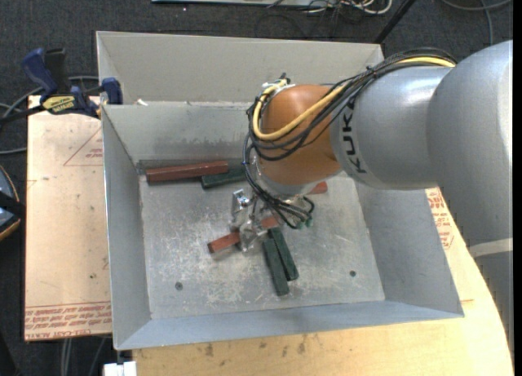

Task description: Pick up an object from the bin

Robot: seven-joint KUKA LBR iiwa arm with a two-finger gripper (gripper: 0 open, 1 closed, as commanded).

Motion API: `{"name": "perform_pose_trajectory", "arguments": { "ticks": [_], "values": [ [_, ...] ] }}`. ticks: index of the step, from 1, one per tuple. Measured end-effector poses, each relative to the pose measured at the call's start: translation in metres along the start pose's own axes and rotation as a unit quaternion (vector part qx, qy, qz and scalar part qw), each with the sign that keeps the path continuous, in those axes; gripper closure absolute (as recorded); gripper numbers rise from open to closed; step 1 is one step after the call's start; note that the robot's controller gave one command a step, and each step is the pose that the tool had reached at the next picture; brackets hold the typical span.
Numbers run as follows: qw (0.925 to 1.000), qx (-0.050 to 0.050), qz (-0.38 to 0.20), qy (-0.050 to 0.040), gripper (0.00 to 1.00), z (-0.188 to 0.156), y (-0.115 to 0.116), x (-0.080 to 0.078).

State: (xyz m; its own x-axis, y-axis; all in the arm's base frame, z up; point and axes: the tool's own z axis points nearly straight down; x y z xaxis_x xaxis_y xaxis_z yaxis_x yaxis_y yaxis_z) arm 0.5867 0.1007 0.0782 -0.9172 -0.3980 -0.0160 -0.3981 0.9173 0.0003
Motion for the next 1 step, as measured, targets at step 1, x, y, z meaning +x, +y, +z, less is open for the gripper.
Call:
{"name": "perform_pose_trajectory", "arguments": {
  "ticks": [1],
  "values": [
    [0.9990,0.001,-0.045,0.0034,1.00,-0.1889,0.0094,-0.0038]
  ]
}}
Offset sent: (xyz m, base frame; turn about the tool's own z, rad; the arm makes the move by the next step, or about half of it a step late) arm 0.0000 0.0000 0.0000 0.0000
